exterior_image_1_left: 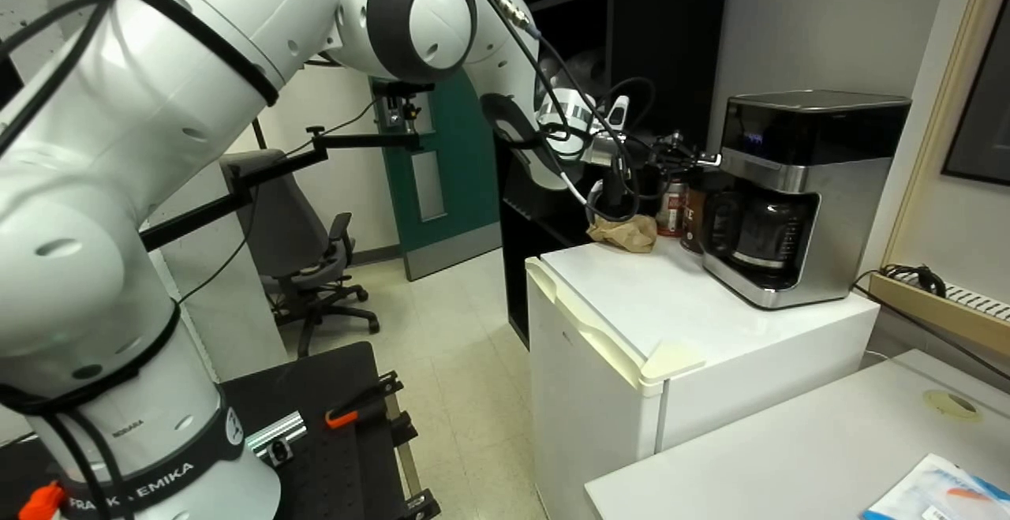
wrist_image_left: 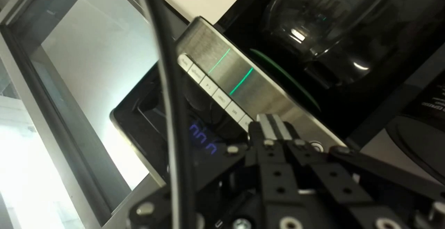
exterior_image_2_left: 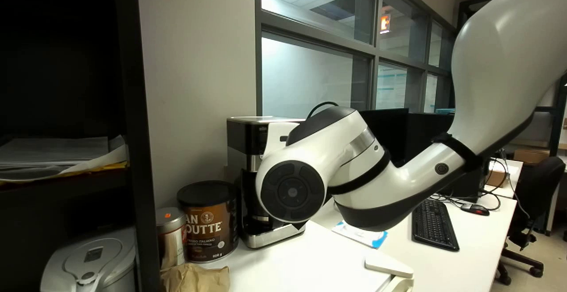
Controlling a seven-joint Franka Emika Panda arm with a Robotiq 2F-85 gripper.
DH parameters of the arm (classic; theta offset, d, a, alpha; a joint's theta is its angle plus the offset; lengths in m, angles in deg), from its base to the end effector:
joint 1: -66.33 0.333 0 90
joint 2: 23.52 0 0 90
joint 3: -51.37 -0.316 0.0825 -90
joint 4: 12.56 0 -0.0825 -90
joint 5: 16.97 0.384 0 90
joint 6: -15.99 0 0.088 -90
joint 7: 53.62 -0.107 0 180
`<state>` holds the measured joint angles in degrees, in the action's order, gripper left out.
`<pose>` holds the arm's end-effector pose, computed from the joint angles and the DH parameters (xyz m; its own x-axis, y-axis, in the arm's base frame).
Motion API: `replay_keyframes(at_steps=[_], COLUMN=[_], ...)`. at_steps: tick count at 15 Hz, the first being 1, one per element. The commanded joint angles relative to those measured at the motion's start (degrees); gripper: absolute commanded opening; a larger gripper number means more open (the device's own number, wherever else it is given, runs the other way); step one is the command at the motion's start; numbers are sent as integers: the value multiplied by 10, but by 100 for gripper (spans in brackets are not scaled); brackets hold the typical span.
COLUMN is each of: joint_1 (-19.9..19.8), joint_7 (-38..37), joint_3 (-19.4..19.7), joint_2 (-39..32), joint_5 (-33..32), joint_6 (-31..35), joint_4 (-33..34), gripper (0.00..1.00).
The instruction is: Turn on the coffeemaker
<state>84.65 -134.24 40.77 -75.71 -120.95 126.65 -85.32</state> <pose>0.7229 0.2735 0.2515 0.5185 0.4503 0.7269 -0.3978 -0.6255 0.6712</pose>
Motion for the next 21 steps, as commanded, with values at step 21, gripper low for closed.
replay_keyframes(at_steps=[21], joint_1=[26], joint_7=[32], joint_3=[24], joint_2=[-75], joint_5=[27], joint_6=[-1], joint_4=[124], gripper=[0])
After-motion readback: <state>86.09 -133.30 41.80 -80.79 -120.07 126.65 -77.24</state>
